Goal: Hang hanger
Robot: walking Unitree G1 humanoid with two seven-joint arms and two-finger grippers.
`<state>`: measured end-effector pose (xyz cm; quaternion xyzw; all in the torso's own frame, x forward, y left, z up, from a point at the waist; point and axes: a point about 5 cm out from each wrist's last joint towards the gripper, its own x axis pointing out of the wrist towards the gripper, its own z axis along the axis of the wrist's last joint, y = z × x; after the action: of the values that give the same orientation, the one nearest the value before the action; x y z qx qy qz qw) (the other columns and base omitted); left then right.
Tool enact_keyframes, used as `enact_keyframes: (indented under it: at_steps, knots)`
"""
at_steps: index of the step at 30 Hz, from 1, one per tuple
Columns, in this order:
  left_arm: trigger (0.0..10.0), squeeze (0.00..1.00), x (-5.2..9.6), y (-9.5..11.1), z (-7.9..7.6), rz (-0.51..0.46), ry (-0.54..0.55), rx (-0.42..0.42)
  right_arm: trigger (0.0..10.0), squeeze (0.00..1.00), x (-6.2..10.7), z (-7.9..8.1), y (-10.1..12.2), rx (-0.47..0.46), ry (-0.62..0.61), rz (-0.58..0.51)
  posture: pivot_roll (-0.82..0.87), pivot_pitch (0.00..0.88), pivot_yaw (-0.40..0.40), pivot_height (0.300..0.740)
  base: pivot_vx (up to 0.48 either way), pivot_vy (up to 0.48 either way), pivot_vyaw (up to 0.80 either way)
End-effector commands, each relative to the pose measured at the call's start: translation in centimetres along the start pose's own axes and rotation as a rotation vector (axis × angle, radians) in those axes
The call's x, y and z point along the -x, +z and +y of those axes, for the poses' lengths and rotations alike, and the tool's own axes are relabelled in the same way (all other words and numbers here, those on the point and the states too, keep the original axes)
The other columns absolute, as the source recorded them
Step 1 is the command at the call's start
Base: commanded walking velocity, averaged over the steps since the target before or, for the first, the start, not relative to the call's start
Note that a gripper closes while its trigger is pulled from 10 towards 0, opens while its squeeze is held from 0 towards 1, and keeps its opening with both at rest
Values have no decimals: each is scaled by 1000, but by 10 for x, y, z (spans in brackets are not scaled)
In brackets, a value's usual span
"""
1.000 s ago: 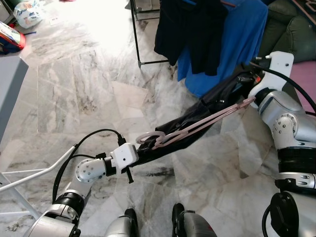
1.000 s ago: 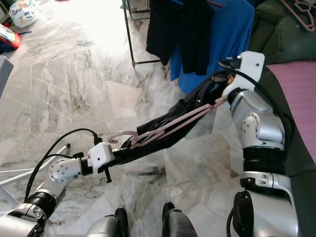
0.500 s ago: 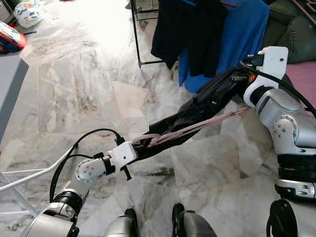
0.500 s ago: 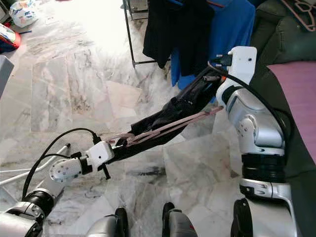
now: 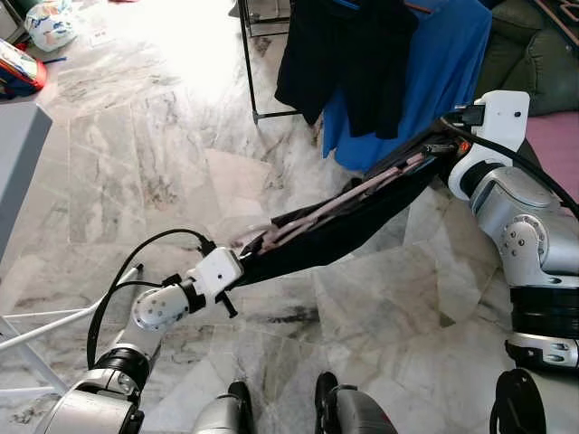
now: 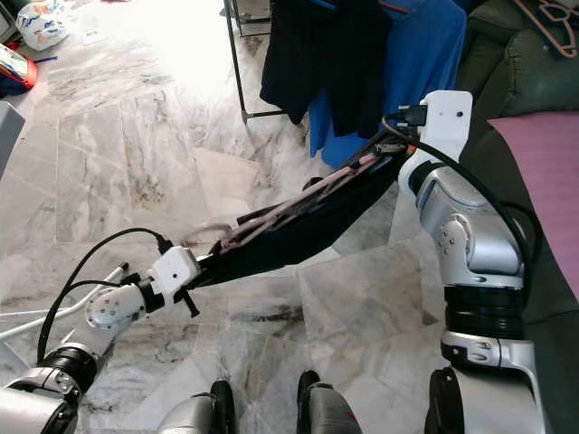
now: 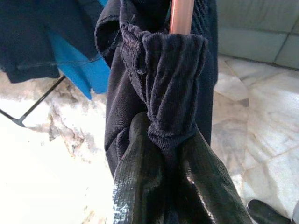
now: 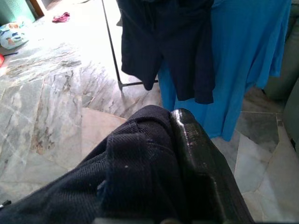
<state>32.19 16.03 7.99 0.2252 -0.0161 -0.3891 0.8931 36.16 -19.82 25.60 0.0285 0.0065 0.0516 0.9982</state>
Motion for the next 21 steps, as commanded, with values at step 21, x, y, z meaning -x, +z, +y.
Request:
enact_keyframes:
  at_steps: [21]
  knots:
    - [0,0,10,-35,-21,275,-68,-57,0,0,10,20,16,18,59,-60,-156,289,40,740,0,0,0]
